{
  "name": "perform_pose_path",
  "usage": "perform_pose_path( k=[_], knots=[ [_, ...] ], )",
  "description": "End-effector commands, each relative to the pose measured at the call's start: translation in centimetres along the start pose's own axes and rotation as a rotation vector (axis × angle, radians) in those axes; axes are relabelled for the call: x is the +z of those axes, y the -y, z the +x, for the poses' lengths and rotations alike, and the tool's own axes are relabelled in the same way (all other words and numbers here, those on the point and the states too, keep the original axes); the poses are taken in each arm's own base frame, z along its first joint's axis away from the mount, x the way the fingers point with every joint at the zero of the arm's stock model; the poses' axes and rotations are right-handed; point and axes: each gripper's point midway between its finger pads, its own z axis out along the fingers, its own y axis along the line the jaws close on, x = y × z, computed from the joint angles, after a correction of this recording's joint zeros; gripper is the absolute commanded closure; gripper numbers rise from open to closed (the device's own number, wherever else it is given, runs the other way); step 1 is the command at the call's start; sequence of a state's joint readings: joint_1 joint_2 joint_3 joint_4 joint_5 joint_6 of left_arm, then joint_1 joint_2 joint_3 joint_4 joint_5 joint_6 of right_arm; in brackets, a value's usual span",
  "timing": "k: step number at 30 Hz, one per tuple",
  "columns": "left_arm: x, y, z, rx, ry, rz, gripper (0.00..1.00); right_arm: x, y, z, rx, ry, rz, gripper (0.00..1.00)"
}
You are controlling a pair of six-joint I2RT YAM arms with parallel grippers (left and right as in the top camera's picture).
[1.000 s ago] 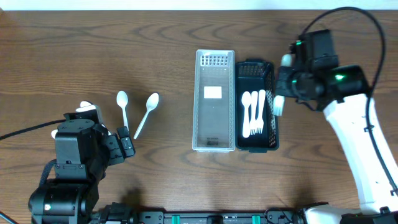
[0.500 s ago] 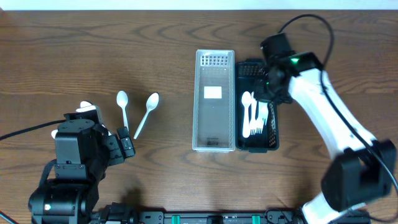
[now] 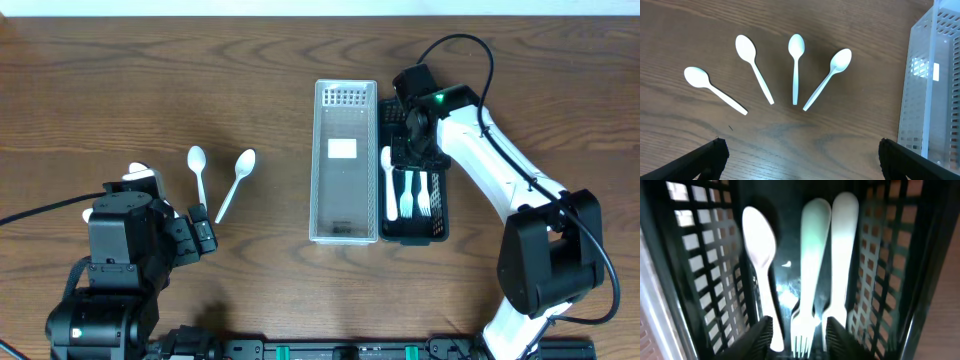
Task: Pack container
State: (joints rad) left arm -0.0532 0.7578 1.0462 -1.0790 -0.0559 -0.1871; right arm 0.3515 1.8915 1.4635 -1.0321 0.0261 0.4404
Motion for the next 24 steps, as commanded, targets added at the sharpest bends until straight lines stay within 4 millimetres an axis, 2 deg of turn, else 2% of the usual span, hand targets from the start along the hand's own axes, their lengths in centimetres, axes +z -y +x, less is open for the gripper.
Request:
perform_pose_path(
  k=[1, 3, 5, 6, 9, 12, 14, 18, 20, 24],
  knots=[
    [-0.1, -0.1, -0.2, -0.011, 0.001, -0.006, 0.02, -0.5, -0.5, -1.0, -0.052, 0.036, -0.007, 0.6],
    [-0.2, -0.1, -0.3, -0.01, 0.005, -0.005, 0.02, -1.8, -0.7, -2.3, -0.084, 0.085, -0.015, 0.57],
    [-0.5, 0.0, -0.7, 0.008, 0.011, -0.003, 0.02, -4.2, -0.6, -4.2, -0.098, 0.15, -0.019, 0.51],
    [-0.7, 0.1, -1.0, 0.013, 0.014, -0.002, 0.02, -5.8, -0.5, -5.3, -0.105, 0.188, -0.026, 0.43],
    [-1.3, 0.4, -2.6, 0.033, 0.013, -0.001, 0.02, -10.6, 0.5, -8.2, -0.098, 0.293, -0.038, 0.33],
    [-1.0, 1.4, -4.4, 0.065, -0.036, 0.015, 0.02, -14.9, 3.3, -10.5, -0.026, 0.374, -0.041, 0.24],
    [0.1, 2.2, -5.1, 0.092, -0.098, 0.027, 0.02, -16.6, 6.0, -11.3, 0.03, 0.401, -0.027, 0.18],
    [3.9, 3.2, -5.5, 0.13, -0.231, 0.029, 0.02, -16.6, 11.4, -11.9, 0.145, 0.395, 0.012, 0.01],
    [6.5, 3.4, -5.2, 0.147, -0.3, 0.017, 0.02, -15.9, 13.9, -11.6, 0.198, 0.373, 0.032, 0.01],
    [10.9, 3.8, -4.5, 0.238, -0.402, 0.016, 0.02, -13.9, 16.7, -10.8, 0.259, 0.322, 0.058, 0.01]
  ],
)
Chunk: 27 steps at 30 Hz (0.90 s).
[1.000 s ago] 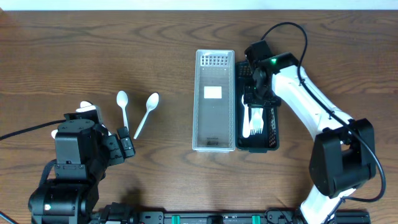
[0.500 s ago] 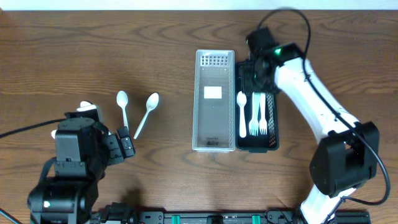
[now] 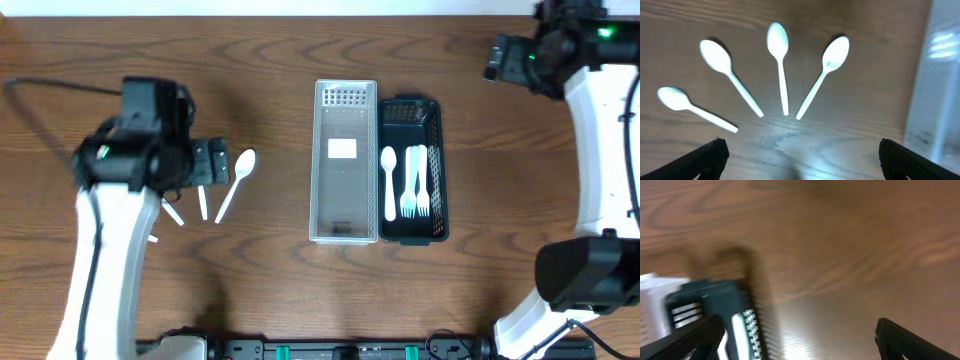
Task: Pack container
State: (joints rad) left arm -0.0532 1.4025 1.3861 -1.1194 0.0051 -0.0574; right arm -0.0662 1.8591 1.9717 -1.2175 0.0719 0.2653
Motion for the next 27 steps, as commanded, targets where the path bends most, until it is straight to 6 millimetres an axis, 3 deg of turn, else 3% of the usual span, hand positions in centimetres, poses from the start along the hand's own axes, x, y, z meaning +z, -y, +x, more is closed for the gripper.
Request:
perform_pose_path(
  k=[1, 5, 12, 20, 27],
  knots=[
    [2.8, 0.6, -0.4, 0.108, -0.067, 0.011, 0.02, 1.6, 1.7, 1.2, 0.013, -0.051, 0.031, 0.01],
    [6.5, 1.5, -1.4, 0.202, -0.107, 0.017, 0.02, 3.7, 2.3, 2.8, 0.015, -0.097, 0.049, 0.01],
    [11.0, 2.4, -1.9, 0.263, -0.155, 0.022, 0.02, 6.5, 2.7, 5.1, 0.011, -0.147, 0.061, 0.01],
    [15.8, 2.3, 0.2, 0.268, -0.3, 0.017, 0.02, 7.6, 2.8, 5.7, 0.011, -0.152, 0.062, 0.01],
    [18.5, 2.2, 1.9, 0.272, -0.388, 0.014, 0.02, 7.6, 2.7, 5.6, 0.011, -0.148, 0.061, 0.01]
  ],
)
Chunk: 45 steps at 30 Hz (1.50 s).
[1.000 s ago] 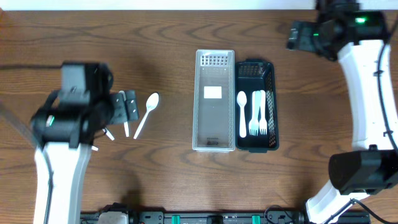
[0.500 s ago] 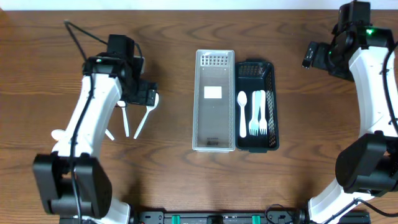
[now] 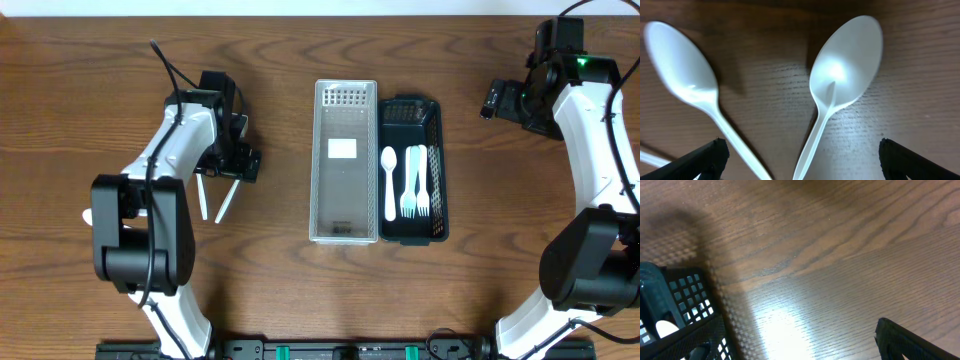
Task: Pack container
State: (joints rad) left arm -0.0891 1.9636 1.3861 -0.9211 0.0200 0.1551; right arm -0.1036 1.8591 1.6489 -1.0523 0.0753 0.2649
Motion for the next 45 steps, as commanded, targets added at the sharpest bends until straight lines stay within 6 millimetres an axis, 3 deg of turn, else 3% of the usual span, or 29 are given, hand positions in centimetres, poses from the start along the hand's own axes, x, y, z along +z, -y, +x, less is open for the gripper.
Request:
perform_pose_path(
  k=[1, 9, 11, 15, 17, 31, 36, 42, 45],
  knots=[
    [1.4, 0.1, 0.3, 0.011, -0.035, 0.003, 0.02, 0.1, 0.1, -0.1, -0.011, 0.003, 0.003, 0.01],
    [3.2, 0.3, 1.1, 0.013, -0.068, 0.006, 0.0, 0.1, 0.1, -0.1, -0.011, 0.003, 0.003, 0.01],
    [3.2, 0.3, 1.1, 0.013, -0.065, 0.006, 0.04, 0.1, 0.1, -0.1, -0.011, 0.003, 0.003, 0.01],
    [3.2, 0.2, 1.0, 0.013, -0.062, 0.005, 0.25, 0.1, 0.1, 0.0, -0.011, 0.002, 0.003, 0.01],
    [3.2, 0.2, 1.0, 0.012, -0.062, 0.005, 0.41, 0.1, 0.1, 0.0, -0.011, 0.0, 0.004, 0.01],
    [3.2, 1.0, 1.0, 0.007, -0.059, 0.047, 0.85, 0.1, 0.2, 0.2, -0.012, -0.008, 0.006, 0.01],
    [3.2, 1.0, 1.0, 0.008, -0.059, 0.047, 0.94, 0.1, 0.2, 0.2, -0.012, -0.008, 0.006, 0.01],
    [3.2, 1.0, 1.0, 0.008, -0.062, 0.046, 0.94, 0.1, 0.2, 0.2, -0.012, -0.008, 0.006, 0.01],
    [2.0, 1.1, 0.9, -0.012, -0.062, 0.045, 0.94, 0.1, 0.2, 0.2, -0.012, -0.008, 0.006, 0.01]
  ],
)
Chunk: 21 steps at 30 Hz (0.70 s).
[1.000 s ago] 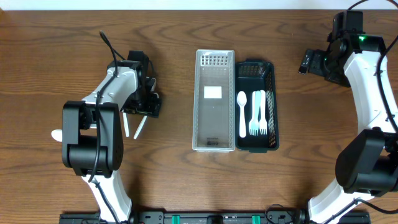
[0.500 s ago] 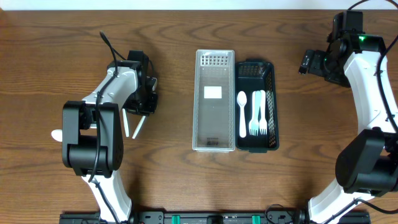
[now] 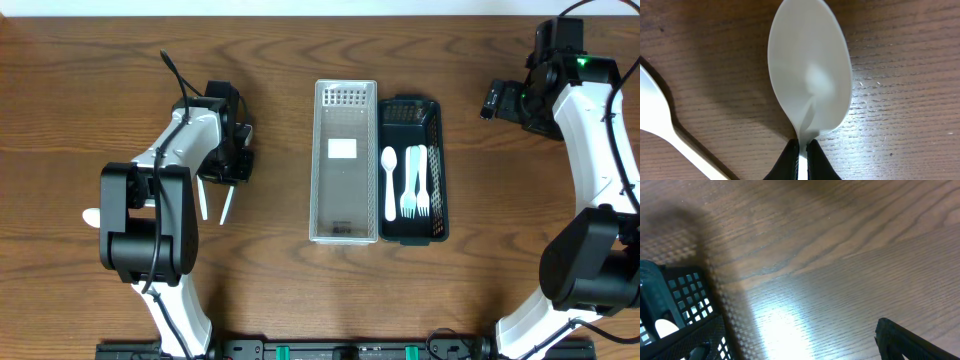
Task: Pack container
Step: 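Grasp a white spoon with the left gripper and lift toward the tray, then lower the spoon into the clear tray and open the left gripper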
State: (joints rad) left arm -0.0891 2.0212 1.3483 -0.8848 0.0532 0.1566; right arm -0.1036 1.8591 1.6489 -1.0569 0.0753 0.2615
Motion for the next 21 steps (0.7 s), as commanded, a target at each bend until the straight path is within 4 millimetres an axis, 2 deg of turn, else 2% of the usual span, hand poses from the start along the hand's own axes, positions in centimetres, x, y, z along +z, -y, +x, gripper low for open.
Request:
perform_pose_path(
  k=[1, 4, 7, 9, 13, 15, 17, 19, 21],
  knots=[
    [-1.3, 0.4, -0.1, -0.016, -0.001, 0.007, 0.94, 0.1, 0.1, 0.1, -0.008, -0.003, 0.004, 0.01],
    [-5.0, 1.4, -0.8, -0.012, 0.048, 0.003, 0.94, 0.1, 0.1, 0.1, -0.008, -0.003, 0.004, 0.01],
    [-9.7, 3.4, -1.5, -0.011, 0.125, 0.002, 0.94, 0.1, 0.1, 0.1, -0.008, -0.003, 0.004, 0.01],
    [-13.2, 5.6, -1.8, -0.007, 0.192, 0.009, 0.94, 0.1, 0.1, 0.1, -0.008, -0.003, 0.004, 0.01],
    [-18.0, 10.9, -2.0, 0.005, 0.319, 0.052, 0.94, 0.1, 0.1, 0.1, -0.008, -0.003, 0.004, 0.01],
    [-19.2, 13.9, -1.9, 0.002, 0.361, 0.09, 0.94, 0.1, 0.1, 0.1, -0.008, -0.003, 0.005, 0.01],
    [-19.6, 17.3, -1.8, 0.009, 0.383, 0.155, 0.94, 0.1, 0.1, 0.1, -0.008, -0.002, 0.005, 0.01],
    [-19.4, 20.2, -1.7, 0.003, 0.384, 0.205, 0.94, 0.1, 0.1, 0.1, -0.009, -0.002, 0.005, 0.01],
    [-18.7, 22.2, -1.8, 0.003, 0.385, 0.223, 0.94, 0.1, 0.1, 0.1, -0.016, -0.003, 0.005, 0.01]
  ],
)
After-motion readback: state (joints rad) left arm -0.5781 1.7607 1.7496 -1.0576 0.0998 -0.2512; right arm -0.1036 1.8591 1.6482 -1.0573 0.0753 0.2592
